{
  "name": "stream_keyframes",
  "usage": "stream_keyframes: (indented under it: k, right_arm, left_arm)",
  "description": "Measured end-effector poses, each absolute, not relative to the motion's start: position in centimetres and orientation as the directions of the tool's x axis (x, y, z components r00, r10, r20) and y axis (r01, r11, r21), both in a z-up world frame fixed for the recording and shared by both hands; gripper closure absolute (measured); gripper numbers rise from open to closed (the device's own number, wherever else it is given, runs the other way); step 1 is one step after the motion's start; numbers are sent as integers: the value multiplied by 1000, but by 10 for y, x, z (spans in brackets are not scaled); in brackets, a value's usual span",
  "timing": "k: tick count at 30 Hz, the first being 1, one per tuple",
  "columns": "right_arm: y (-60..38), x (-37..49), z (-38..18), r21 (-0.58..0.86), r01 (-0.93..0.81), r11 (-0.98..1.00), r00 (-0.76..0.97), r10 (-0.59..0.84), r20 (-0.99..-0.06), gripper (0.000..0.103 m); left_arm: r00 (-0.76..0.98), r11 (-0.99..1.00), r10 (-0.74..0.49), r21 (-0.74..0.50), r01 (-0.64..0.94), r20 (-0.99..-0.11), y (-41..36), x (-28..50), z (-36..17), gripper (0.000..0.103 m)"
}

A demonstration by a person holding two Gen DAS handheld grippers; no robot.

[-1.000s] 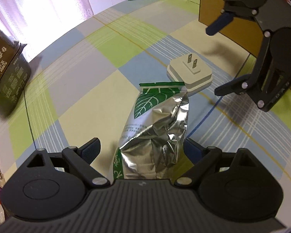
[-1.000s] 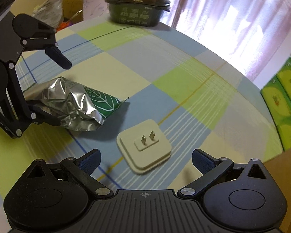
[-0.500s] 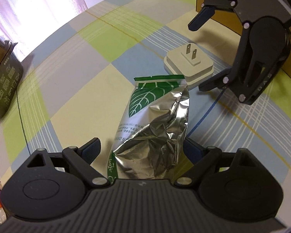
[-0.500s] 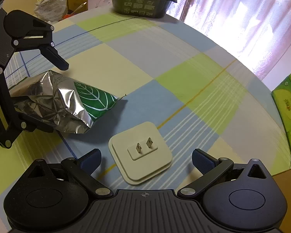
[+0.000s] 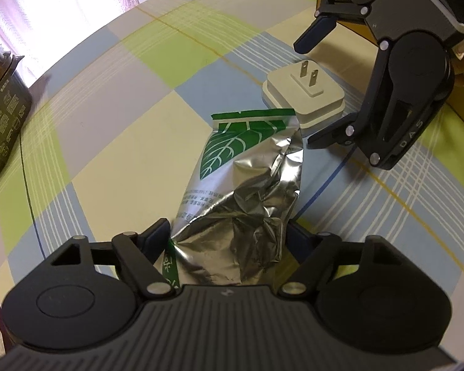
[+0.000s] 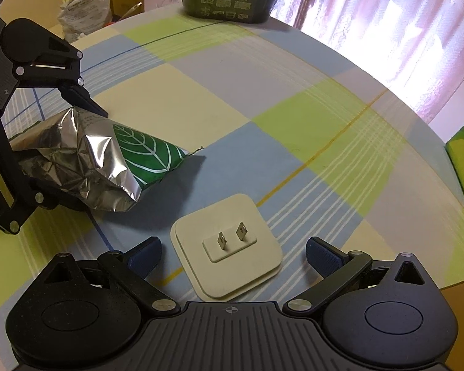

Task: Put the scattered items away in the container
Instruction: 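Grasp the silver foil packet with the left tool while the right tool approaches the white plug, then close the right tool on the white plug adapter while the left tool holds the foil packet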

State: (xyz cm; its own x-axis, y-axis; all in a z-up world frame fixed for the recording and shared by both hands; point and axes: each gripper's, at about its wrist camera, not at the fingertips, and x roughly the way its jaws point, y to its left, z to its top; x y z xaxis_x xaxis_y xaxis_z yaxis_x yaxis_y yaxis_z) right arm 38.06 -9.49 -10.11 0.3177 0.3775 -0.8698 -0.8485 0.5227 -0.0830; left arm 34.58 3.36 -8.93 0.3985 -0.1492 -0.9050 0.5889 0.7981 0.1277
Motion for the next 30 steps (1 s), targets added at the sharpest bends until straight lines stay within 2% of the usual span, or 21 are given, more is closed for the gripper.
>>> stream_keyframes:
  k: [1, 2, 17, 30]
  right_arm:
    - [-96, 383, -100, -66, -844, 532, 309, 382, -871, 22]
    - [-95, 383, -100, -60, -841, 538, 307, 382, -872, 23]
    - [-114, 334, -81, -80, -800, 595, 314, 300, -901, 24]
    - [-141, 273, -50, -67, -784, 617, 329, 322, -888, 24]
  left_arm:
    - [397, 799, -149, 126, 587, -905, 34, 346, -89, 31]
    - [397, 799, -149, 126, 588, -906, 34, 346, -89, 32]
    - [370, 802, -156, 101, 589, -916, 37, 303, -80, 47]
    - [345, 807, -146, 90, 584, -927, 34, 255, -59, 49]
